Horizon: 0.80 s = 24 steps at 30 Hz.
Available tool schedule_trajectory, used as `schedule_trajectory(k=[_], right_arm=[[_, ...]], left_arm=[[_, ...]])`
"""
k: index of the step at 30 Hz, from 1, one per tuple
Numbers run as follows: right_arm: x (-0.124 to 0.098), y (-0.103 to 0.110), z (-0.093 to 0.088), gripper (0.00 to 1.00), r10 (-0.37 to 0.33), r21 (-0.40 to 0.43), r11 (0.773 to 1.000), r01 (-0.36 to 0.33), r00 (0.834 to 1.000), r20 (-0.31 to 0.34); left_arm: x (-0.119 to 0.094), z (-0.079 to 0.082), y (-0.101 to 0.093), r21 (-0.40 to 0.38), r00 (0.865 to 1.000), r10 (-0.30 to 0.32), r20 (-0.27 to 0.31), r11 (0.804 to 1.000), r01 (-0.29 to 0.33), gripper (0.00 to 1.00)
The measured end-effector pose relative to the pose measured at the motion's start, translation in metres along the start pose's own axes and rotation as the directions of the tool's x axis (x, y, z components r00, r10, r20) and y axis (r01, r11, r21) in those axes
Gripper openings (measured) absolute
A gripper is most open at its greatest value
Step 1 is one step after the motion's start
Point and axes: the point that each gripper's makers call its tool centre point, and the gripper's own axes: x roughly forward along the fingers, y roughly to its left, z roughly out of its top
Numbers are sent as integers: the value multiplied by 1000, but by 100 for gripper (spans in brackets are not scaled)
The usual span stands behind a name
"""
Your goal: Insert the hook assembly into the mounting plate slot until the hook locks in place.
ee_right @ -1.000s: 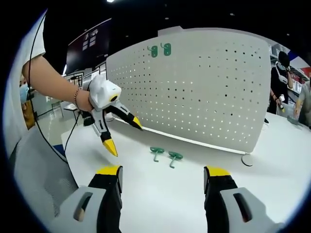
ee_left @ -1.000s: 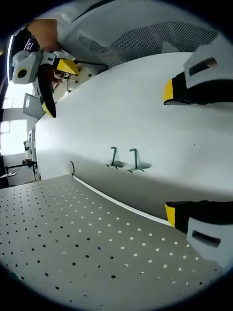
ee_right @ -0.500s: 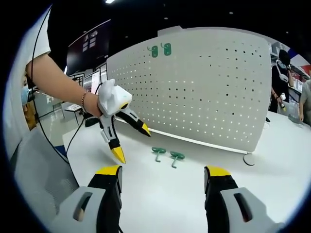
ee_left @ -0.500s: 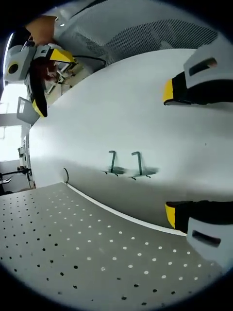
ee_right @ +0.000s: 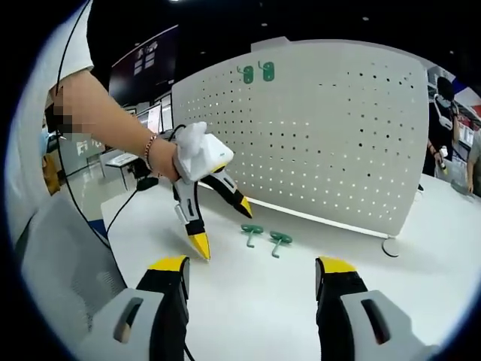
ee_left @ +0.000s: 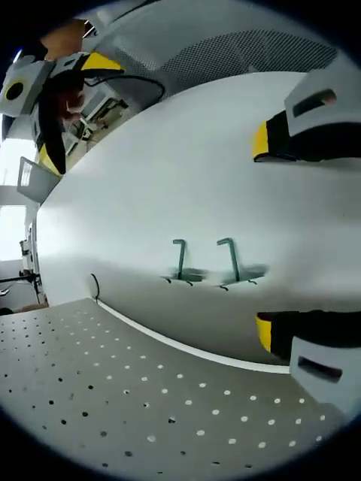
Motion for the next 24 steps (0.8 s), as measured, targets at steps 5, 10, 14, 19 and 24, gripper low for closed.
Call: schedule_trajectory(k=[5, 10, 14, 19, 24], right_arm=[[-1, -3, 0, 66, -8, 17, 1000, 8, 1000, 6], [-2, -3, 1, 65, -12, 15, 1000, 11, 1000, 10], [-2, -2, 0, 64, -8, 21, 1000, 8, 1000, 6], [-2, -4, 1, 64, -13, 34, 999, 13, 1000, 15], [-3, -4, 0, 64, -16, 39, 999, 15, 1000, 14]], left_arm=[[6, 0, 2, -3, 1000, -20, -19, 1000, 20, 83], [9, -2, 0, 0, 999, -39, -28, 999, 39, 84], [10, 0, 0, 6, 999, -35, -20, 999, 35, 84], [11, 1, 0, 4, 999, -32, -8, 999, 32, 84], [10, 1, 2, 11, 999, -35, -9, 999, 35, 82]])
